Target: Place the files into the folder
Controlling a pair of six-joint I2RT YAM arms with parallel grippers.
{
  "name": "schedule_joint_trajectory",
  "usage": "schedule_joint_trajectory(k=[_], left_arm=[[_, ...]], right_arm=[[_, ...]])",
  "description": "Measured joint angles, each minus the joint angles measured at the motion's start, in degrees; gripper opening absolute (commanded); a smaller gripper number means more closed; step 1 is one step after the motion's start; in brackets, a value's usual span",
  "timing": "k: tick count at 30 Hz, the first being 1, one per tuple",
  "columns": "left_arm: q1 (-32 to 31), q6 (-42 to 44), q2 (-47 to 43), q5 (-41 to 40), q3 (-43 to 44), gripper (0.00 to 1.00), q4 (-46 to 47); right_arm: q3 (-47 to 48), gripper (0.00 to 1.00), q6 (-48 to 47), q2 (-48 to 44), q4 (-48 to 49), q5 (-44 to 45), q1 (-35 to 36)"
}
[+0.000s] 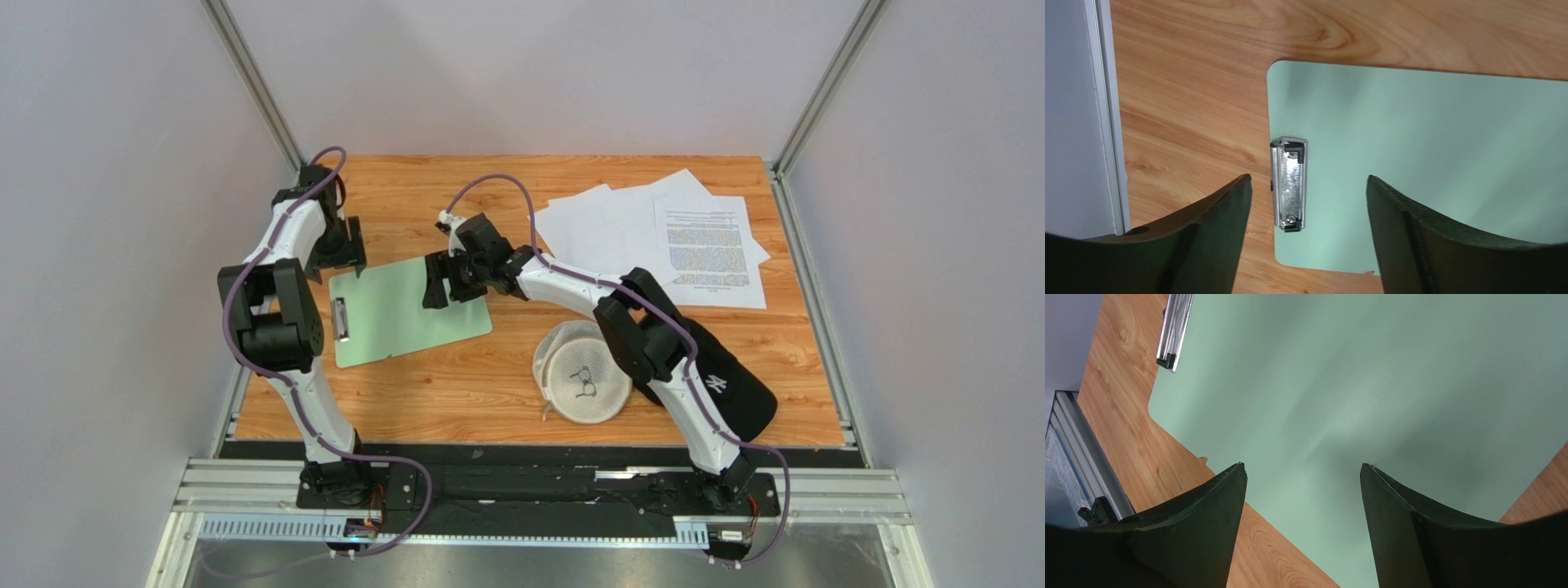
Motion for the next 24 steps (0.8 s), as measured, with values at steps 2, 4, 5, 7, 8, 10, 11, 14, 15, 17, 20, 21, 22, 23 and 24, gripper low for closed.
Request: schedule_joint_trajectory(k=[2,4,5,7,8,10,11,14,15,17,20,21,22,23,24], left_arm=[[1.1,0.6,-0.1,0.4,-1.4,0.85,-0.3],[2.7,0.8,-0.1,1.6,-3.1,0.85,-1.2],[3.3,0.8,-0.1,2.1,-3.8,0.86,-1.7],[4.1,0.9,-0.1,2.4,-4.9,0.85,-2.2],[4.5,0.9,-0.1,2.6,-5.5,0.84,-2.3],[5.0,1.0,-0.1,3.1,-6.5,0.80,-2.7],[5.0,1.0,-0.1,3.3,-6.9,0.78,-2.9],[5.0,1.2,0.0,4.2,-7.9,0.65,-2.9],[5.0,1.2,0.2,4.7,-8.0,0.63,-3.0],[5.0,1.4,0.9,5.6,-8.0,0.58,-2.9],[5.0,1.6,2.3,5.9,-8.2,0.59,-2.9],[5.0,1.7,2.7,5.8,-8.3,0.59,-2.9],[5.0,1.7,3.2,5.8,-8.4,0.58,-2.9],[5.0,1.7,3.7,5.9,-8.5,0.57,-3.0],[5.0,1.8,4.1,6.1,-8.4,0.56,-3.1]], right_arm=[[0.2,0.73,0.4,1.1,1.0,-0.7,0.1],[0.5,0.75,0.9,2.1,1.7,-1.0,0.1],[0.6,0.75,1.1,2.3,2.0,-1.0,0.2],[0.6,0.76,1.3,2.6,2.3,-1.0,0.2],[0.6,0.76,1.5,2.6,2.6,-0.9,0.2],[0.6,0.76,2.0,2.6,3.2,-0.6,0.2],[0.6,0.76,2.5,2.6,3.5,-0.5,-0.2],[-0.7,0.76,3.8,2.6,5.1,-0.3,-0.7],[-1.6,0.76,4.2,2.6,5.7,-0.2,-1.0],[-2.8,0.76,4.9,2.4,7.6,-0.4,-1.7],[-3.9,0.76,5.5,2.2,9.4,-0.3,-2.5],[-4.2,0.76,5.6,2.1,9.7,-0.3,-2.7],[-4.4,0.76,5.9,2.1,10.1,-0.2,-2.9],[-4.7,0.76,6.0,2.0,10.4,-0.2,-3.1],[-4.8,0.76,6.3,2.0,10.7,-0.2,-3.2]])
